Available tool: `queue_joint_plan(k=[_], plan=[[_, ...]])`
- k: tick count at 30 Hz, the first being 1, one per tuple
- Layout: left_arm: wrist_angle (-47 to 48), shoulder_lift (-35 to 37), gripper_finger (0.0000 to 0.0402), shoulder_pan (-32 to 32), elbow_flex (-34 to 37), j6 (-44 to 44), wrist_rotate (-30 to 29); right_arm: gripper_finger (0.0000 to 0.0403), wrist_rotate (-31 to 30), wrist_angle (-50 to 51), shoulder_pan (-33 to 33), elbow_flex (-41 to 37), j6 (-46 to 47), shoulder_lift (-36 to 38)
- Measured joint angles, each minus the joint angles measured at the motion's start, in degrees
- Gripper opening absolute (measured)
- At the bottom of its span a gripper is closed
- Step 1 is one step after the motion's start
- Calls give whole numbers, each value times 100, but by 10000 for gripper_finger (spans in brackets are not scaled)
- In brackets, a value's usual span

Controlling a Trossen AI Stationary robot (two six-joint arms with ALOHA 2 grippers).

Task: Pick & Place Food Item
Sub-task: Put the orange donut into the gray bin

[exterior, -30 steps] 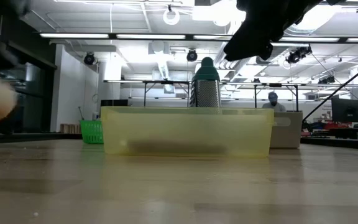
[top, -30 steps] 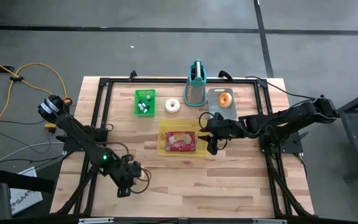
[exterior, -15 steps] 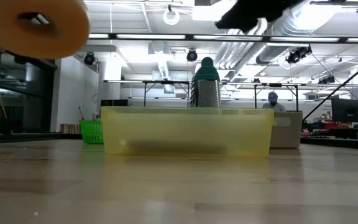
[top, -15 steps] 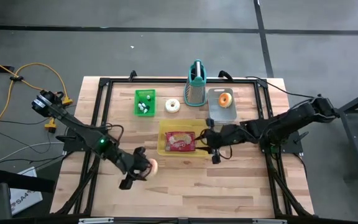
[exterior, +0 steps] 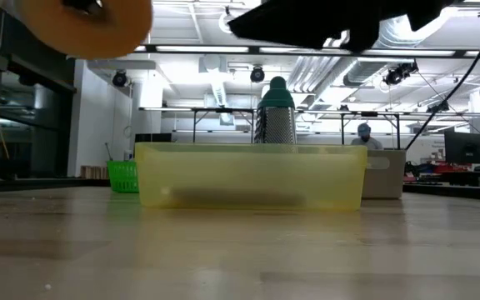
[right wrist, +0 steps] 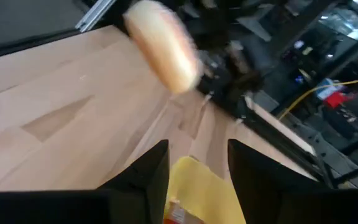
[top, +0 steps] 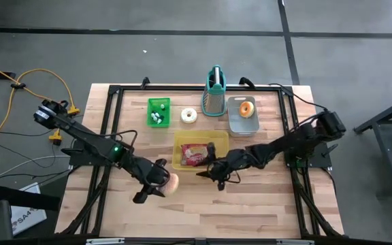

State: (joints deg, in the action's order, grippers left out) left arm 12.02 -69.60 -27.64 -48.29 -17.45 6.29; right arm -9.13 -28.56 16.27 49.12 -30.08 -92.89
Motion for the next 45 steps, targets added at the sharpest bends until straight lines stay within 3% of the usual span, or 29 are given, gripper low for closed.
queue_joint_plan(k=[9, 14, 21, 28, 38, 45], plan=[[-67, -22, 142, 498, 0, 356, 312, 207, 13, -10, -2, 396, -20, -353], [-532, -263, 142, 819, -2, 713, 877, 221, 33, -4, 8, 398, -20, -348], [-978, -770, 142, 1242, 0, 1008, 1747, 224, 35, 83, 110, 398, 24, -344], [-1320, -854, 142, 1501, 0, 1149, 2141, 224, 49, 167, 232, 398, 30, -342], [-1623, -1108, 142, 1499, -2, 1166, 2382, 224, 229, 28, 248, 400, 50, -342], [-1876, -1102, 142, 1499, -4, 1183, 2568, 224, 749, -396, 179, 404, 309, -507]])
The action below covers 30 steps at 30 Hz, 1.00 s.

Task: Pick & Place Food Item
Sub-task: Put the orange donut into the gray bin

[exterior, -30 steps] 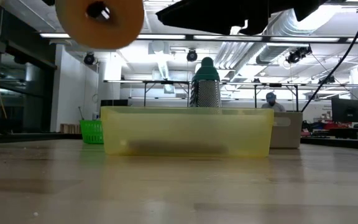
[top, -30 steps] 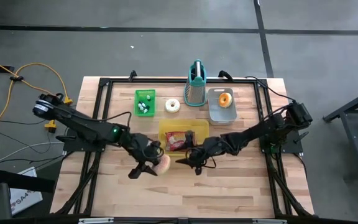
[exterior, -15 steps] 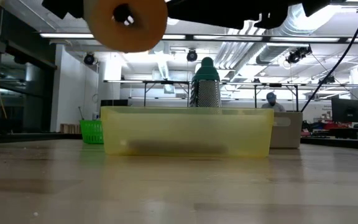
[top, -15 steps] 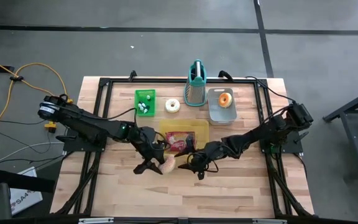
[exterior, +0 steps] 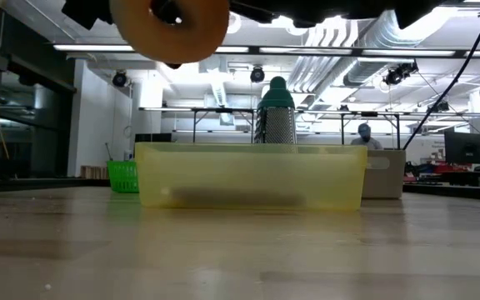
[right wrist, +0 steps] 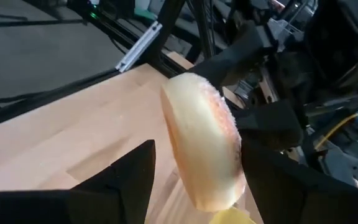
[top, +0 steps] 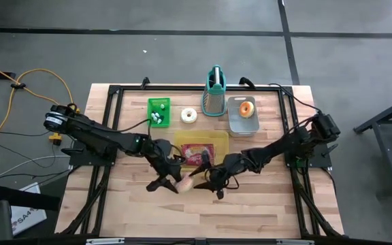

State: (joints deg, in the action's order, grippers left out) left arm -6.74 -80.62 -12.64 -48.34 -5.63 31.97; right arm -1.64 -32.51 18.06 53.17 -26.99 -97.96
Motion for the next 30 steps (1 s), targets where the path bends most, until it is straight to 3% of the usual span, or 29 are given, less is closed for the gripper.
queue_joint_plan(k=[19, 30], plan=[[-140, 0, 142, 22, 2, 336, -53, 223, 461, -376, -65, 0, 322, -86], [-257, 0, 142, 22, 4, 412, -63, 152, 783, -394, -238, 0, 620, -84]])
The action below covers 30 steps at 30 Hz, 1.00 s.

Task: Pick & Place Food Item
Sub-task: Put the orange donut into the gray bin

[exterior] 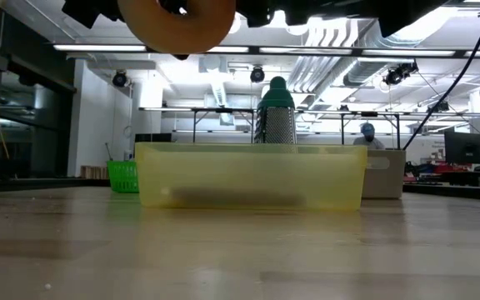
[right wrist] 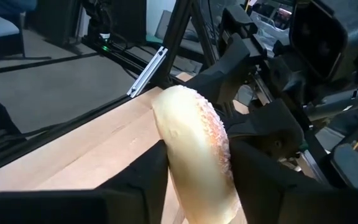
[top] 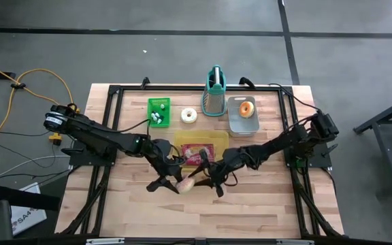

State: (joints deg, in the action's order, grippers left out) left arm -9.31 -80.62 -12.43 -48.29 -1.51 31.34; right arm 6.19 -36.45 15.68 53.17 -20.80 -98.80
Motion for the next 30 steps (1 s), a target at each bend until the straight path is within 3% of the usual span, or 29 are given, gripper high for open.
queue_joint_plan(k=[10, 22, 30], plan=[[-2, 0, 145, 0, 4, 119, -196, 112, 25, 22, -9, -4, 2, 0], [-8, 0, 228, 0, 4, 19, -123, 110, 23, 37, -7, -9, 4, 0], [-34, 0, 240, 2, 4, 18, 3, 109, 145, 51, -7, -9, 6, 0]])
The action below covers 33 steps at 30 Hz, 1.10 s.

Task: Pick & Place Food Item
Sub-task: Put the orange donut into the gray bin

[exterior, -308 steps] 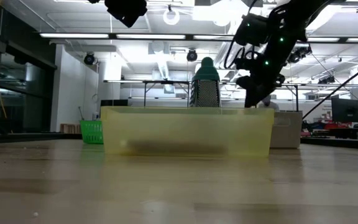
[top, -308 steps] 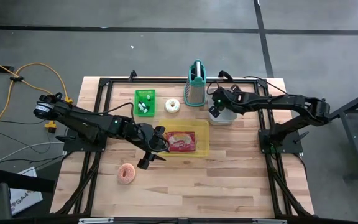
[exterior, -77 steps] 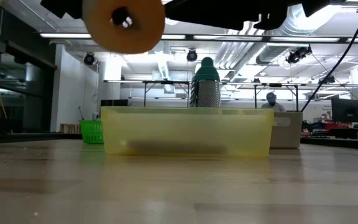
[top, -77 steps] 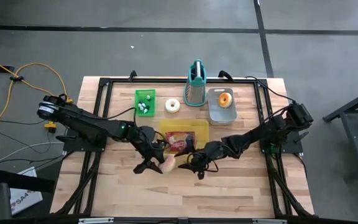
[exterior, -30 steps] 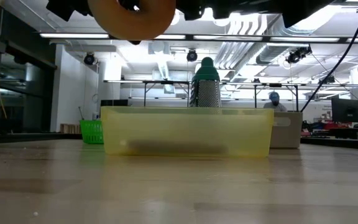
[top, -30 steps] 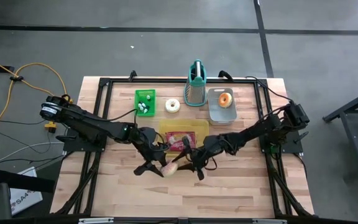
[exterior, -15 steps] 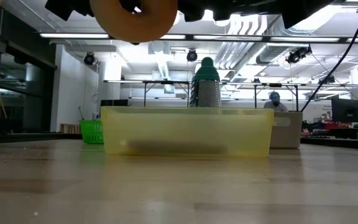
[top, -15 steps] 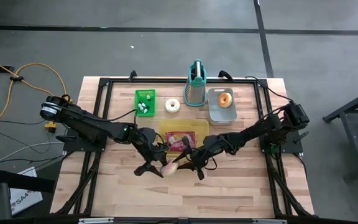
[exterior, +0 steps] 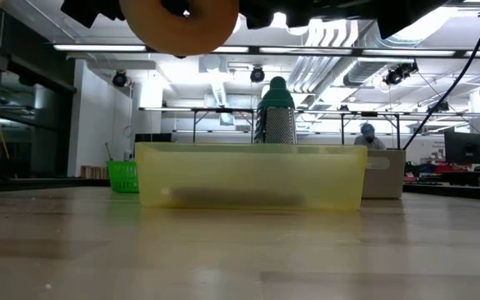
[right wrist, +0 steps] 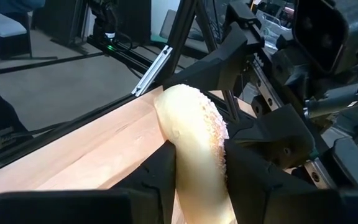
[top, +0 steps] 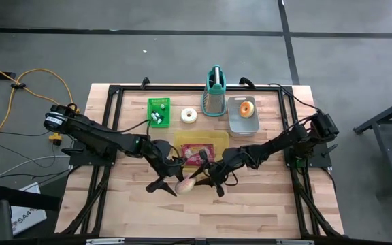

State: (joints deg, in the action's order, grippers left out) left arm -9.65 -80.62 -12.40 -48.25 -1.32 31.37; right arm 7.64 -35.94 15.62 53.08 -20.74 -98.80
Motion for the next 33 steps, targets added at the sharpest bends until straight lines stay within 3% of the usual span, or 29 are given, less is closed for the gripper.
queue_joint_plan(k=[22, 33], plan=[[-3, 11, 240, 9, -13, -104, 195, 76, 444, 332, 166, 2, 296, 0], [17, 11, 240, 4, -13, -161, 200, 77, -603, 1526, 464, 0, 482, 518]])
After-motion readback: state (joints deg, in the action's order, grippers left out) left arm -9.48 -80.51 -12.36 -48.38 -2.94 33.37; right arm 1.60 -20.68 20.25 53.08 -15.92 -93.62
